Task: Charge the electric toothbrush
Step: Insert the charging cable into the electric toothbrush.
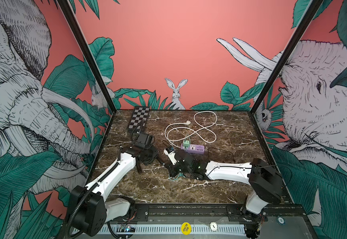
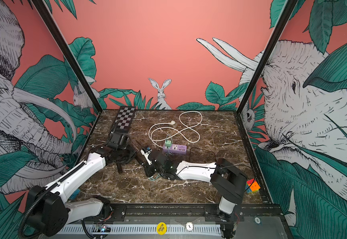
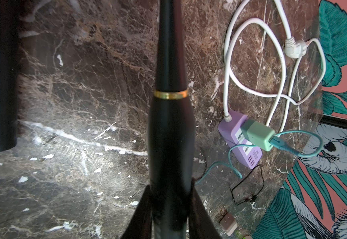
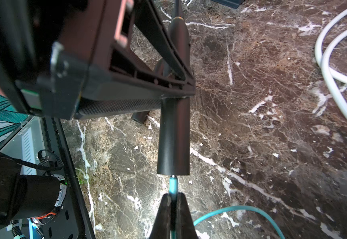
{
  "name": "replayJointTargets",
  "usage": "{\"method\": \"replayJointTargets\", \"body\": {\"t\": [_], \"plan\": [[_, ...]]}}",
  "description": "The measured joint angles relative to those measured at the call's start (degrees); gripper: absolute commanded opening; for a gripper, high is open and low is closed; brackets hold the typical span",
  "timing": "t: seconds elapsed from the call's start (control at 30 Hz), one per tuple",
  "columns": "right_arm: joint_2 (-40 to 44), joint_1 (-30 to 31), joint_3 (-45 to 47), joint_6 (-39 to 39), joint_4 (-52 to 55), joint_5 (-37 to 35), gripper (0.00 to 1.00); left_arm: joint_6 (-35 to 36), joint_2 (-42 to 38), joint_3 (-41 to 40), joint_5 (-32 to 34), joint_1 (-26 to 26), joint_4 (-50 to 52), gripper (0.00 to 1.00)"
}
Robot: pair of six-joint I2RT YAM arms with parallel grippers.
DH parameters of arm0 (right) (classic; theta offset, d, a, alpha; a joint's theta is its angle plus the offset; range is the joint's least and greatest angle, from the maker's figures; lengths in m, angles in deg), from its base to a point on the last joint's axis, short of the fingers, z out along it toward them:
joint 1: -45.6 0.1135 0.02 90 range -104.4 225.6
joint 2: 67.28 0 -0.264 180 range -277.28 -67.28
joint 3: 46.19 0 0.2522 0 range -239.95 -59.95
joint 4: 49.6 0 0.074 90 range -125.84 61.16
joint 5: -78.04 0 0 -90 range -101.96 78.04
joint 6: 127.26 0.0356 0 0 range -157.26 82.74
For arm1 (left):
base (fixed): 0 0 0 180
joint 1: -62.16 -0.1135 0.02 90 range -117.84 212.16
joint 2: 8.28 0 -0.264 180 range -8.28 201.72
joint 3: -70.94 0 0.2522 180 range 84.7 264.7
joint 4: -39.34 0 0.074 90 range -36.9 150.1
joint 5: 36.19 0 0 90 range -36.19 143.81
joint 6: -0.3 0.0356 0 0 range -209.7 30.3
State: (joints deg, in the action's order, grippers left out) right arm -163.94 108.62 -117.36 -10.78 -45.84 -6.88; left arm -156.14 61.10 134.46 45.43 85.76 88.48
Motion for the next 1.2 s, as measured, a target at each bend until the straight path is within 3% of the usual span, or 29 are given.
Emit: {"method": "replayJointTargets", "body": {"t": [0.17, 0.3, 0.5, 0.8, 1.03, 1.2], "plan": [[0.2, 0.0, 0.0, 0.3, -0.2, 0.2, 0.15, 0.1, -0.1, 0.0, -0.4, -0.3, 0.9, 0.00], [1.4, -0.3, 0.1, 0.7, -1.8, 0.0, 0.18, 0.3, -0.1, 0.0, -1.2, -0.5, 3.5, 0.00], [4.5, -0.4, 2.0, 1.2, -3.1, 0.1, 0.32, 0.3, -0.4, 0.0, -1.6, -1.1, 4.9, 0.00], [5.6, -0.4, 4.4, 1.2, -2.3, 4.9, 0.45, 0.5, -0.9, 0.0, -1.7, -1.7, 5.1, 0.00], [3.8, -0.1, 4.3, 0.1, -3.7, 10.1, 0.44, 0.5, -0.9, 0.0, -2.2, -1.7, 5.1, 0.00], [2.5, 0.0, 4.2, -1.4, -2.8, 9.8, 0.42, 0.5, -1.2, 0.0, -2.2, -1.7, 5.1, 0.00]]}}
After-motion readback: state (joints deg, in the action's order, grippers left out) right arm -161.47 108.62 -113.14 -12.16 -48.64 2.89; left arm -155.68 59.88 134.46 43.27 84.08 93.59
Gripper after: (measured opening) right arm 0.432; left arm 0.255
